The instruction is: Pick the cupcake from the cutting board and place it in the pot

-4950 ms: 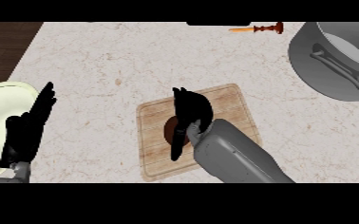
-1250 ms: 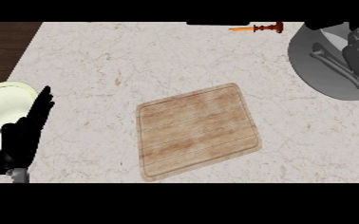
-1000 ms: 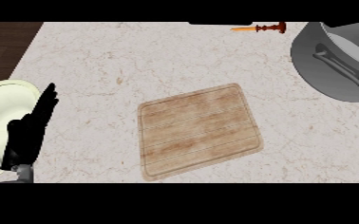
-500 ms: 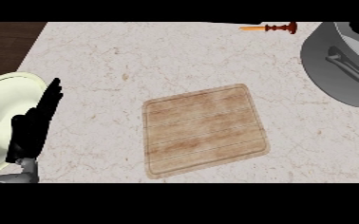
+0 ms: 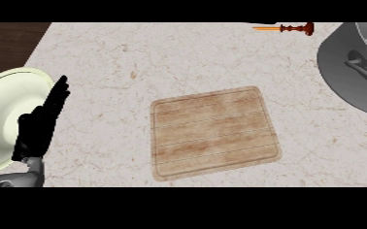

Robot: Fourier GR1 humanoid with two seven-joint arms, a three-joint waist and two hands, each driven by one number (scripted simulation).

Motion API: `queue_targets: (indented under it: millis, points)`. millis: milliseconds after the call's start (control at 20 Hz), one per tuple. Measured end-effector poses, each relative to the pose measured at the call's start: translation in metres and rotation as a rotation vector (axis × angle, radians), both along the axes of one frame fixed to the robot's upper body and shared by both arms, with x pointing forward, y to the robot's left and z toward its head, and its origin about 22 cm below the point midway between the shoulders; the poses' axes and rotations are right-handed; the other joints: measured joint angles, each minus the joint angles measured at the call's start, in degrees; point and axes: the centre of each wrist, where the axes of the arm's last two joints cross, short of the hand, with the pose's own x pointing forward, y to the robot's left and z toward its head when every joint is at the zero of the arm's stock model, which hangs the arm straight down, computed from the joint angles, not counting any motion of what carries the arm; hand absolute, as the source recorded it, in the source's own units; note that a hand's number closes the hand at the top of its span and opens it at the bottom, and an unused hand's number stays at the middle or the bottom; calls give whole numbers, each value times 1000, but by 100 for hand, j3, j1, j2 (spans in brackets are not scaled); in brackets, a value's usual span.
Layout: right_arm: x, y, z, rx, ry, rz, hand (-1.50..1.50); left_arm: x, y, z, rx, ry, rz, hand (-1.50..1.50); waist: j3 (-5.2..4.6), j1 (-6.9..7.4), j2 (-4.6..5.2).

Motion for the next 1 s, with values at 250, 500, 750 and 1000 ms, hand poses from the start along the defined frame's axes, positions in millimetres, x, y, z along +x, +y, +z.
queue_targets:
  millis: [250,500,750,1000]
  points:
    - [-1,-2,-1,129,-27,29,-150,3,-1,2,-6,-2,-4,0,4,27,16]
    - [-4,-5,-9,179,-79,69,-150,6,-4,3,-9,-10,-14,0,7,32,28]
    - [-1,-4,5,251,-293,116,-150,7,-2,4,-7,-6,-2,0,22,-28,3]
    - [-4,-9,10,379,-479,139,-150,4,0,0,-10,8,3,0,16,-72,-26]
